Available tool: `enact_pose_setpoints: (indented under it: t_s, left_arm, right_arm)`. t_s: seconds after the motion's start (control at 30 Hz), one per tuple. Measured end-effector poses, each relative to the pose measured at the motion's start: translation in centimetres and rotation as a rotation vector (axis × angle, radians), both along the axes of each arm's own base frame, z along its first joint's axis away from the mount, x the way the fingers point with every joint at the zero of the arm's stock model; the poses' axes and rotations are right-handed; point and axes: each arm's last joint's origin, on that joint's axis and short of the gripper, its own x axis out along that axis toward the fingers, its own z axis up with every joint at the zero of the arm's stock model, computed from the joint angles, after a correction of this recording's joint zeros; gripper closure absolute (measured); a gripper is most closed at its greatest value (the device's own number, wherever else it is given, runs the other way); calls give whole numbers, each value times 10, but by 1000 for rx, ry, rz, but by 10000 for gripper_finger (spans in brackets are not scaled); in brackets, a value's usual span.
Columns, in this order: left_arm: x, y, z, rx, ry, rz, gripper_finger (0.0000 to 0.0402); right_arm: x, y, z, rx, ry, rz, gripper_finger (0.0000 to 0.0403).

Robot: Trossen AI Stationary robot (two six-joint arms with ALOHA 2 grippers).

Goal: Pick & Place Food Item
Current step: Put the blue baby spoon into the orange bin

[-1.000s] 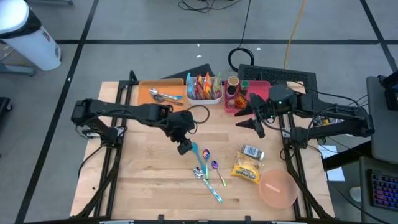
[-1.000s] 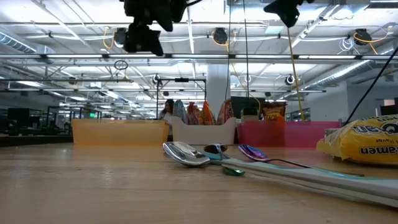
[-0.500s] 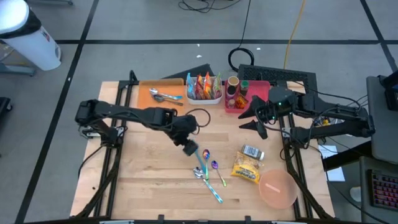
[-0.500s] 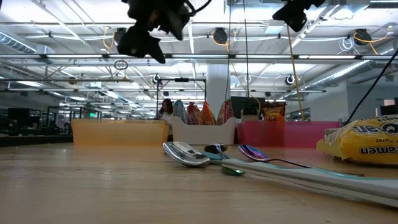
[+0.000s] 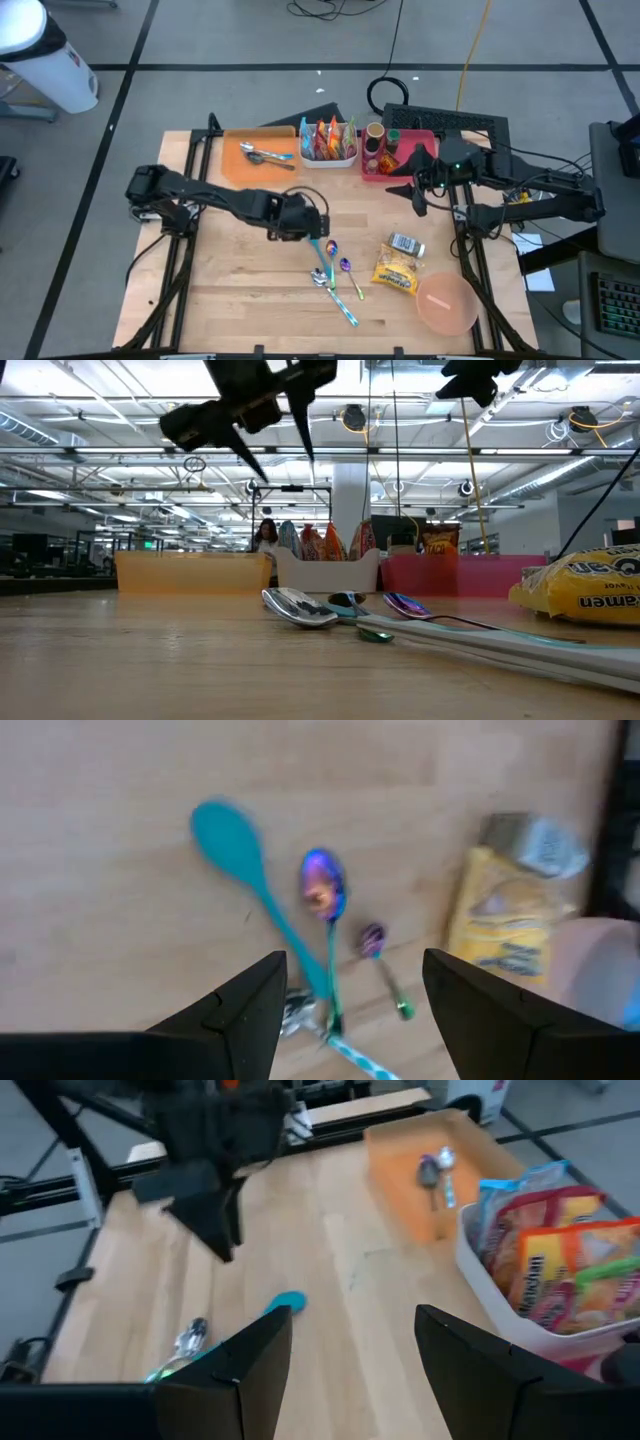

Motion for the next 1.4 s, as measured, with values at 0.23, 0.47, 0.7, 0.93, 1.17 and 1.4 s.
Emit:
enact_pose_setpoints:
  t_s: [0.23,0.47,0.7,0.93,1.17,1.4]
  left_arm:
    - [16,-11,-38,-56,97,26,158]
    - [31,-15,-69,-115,141,58,158]
    - [38,-13,-88,-137,166,93,158]
    - [43,0,-99,-131,186,126,158]
    - [41,17,-102,-120,234,152,158]
    - [38,24,-107,-139,292,141,158]
  right_arm:
    - [0,-1,-5,-4,15,-10,197]
    - [3,-1,-21,20,46,-16,197]
    - [4,-2,-33,36,63,-23,197]
    - [4,-1,-34,32,53,-22,197]
    - [4,-2,-32,29,38,-21,197]
    - [4,-1,-32,22,40,-16,197]
